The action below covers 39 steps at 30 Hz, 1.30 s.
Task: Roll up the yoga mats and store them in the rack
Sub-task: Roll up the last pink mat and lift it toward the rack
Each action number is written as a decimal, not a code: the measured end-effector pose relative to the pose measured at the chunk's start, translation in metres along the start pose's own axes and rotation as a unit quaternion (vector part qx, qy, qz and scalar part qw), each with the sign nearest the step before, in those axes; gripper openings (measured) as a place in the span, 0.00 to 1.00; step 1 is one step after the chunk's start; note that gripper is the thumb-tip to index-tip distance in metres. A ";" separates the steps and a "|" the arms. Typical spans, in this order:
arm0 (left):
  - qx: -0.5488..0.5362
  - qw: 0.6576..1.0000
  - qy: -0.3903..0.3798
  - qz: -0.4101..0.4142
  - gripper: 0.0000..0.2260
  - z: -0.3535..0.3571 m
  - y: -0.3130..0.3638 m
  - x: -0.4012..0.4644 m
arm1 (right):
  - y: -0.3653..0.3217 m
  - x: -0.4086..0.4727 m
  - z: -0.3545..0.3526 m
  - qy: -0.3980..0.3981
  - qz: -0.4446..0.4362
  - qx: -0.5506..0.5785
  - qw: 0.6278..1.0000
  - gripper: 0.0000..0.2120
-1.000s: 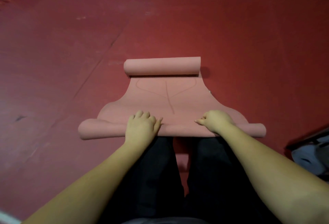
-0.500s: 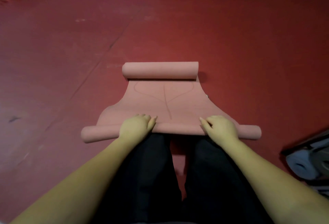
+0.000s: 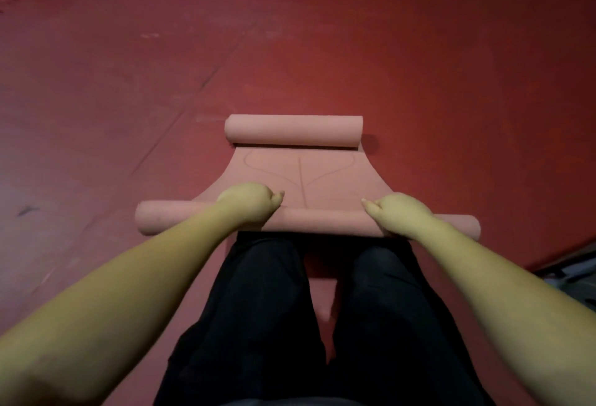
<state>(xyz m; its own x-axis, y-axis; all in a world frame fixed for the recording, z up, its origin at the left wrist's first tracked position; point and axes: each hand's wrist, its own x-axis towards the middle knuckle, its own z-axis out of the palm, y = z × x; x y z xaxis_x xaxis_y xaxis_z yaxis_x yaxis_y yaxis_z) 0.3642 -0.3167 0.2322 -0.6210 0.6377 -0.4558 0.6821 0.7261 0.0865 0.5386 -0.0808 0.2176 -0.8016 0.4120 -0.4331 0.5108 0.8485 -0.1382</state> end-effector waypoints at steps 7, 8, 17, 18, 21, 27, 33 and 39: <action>0.020 0.999 -0.024 -0.039 0.18 0.034 0.014 -0.014 | 0.004 0.000 0.033 -0.096 -0.013 0.040 0.994 0.24; 0.033 0.999 -0.010 -0.039 0.18 0.034 0.015 -0.013 | 0.005 0.001 0.033 -0.086 -0.017 0.049 0.995 0.22; 0.067 0.973 0.221 0.018 0.19 0.048 0.026 -0.023 | 0.014 0.012 0.044 -0.042 0.022 0.072 0.996 0.19; 0.051 0.964 0.259 0.031 0.20 0.052 0.023 -0.025 | 0.015 0.014 0.044 -0.038 0.028 0.093 0.995 0.20; 0.038 0.949 0.309 0.047 0.22 0.065 0.021 -0.037 | 0.013 0.018 0.039 -0.048 0.031 0.089 0.994 0.21; 0.075 0.948 0.309 0.031 0.23 0.089 0.017 -0.046 | 0.006 0.024 0.029 -0.013 0.025 0.031 0.999 0.22; 0.096 0.963 0.250 0.014 0.29 0.076 0.012 -0.024 | 0.007 0.000 0.031 0.139 0.005 0.000 0.990 0.26; 0.071 0.976 0.205 -0.001 0.25 0.061 0.016 -0.012 | 0.009 -0.023 0.059 0.192 -0.031 0.020 0.981 0.21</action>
<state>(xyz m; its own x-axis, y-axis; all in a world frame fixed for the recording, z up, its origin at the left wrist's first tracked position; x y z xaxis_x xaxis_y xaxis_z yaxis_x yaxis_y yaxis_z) 0.4058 -0.3279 0.1851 -0.7048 0.7067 -0.0614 0.7094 0.7029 -0.0515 0.5800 -0.1026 0.1742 -0.8858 0.4606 -0.0563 0.4623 0.8659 -0.1911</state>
